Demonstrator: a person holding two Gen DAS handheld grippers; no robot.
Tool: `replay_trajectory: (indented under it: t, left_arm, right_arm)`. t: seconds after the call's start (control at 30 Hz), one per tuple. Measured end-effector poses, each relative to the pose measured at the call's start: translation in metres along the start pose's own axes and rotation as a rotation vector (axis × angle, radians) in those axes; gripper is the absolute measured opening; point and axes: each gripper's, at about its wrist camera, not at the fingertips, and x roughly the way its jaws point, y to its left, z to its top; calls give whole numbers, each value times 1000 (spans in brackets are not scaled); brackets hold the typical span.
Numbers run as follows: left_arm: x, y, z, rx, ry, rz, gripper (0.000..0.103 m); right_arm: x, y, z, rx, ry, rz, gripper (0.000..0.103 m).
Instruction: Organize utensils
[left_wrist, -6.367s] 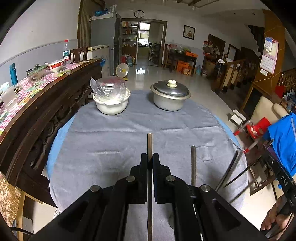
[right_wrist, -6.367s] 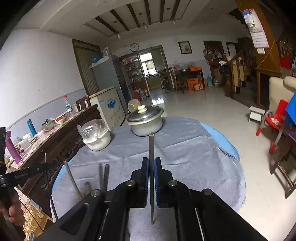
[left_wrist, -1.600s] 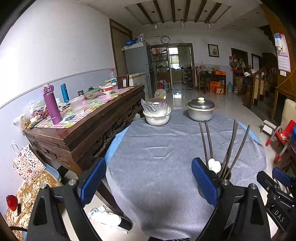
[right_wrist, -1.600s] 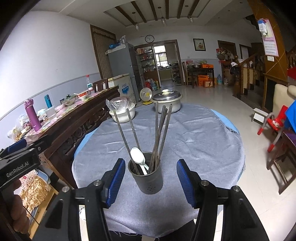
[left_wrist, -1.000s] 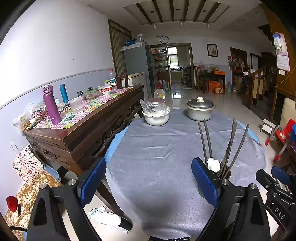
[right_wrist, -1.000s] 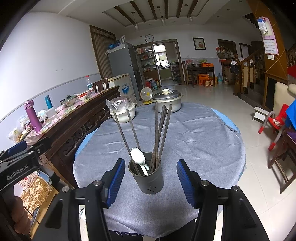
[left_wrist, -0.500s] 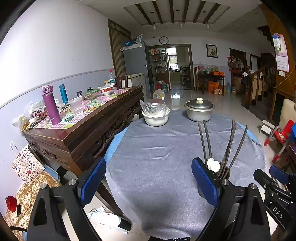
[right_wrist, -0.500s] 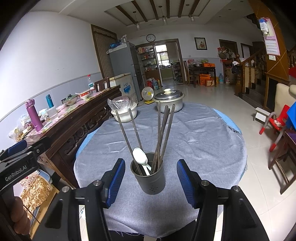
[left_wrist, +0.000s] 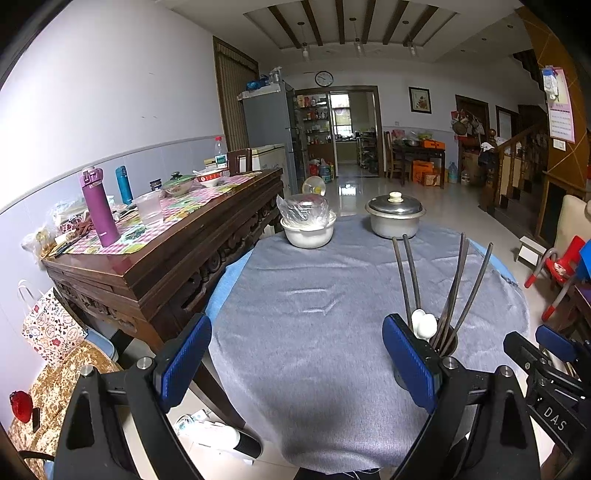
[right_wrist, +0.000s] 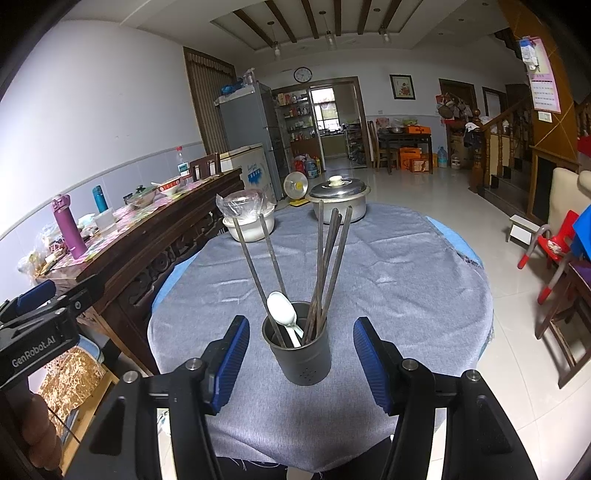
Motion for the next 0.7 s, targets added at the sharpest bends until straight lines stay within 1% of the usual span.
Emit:
replay_trajectory:
  t: [0.7]
  left_arm:
    - [2,2,-2,-6,6,-3,94]
  right_arm:
    - [1,1,-1,-5,0,1,63]
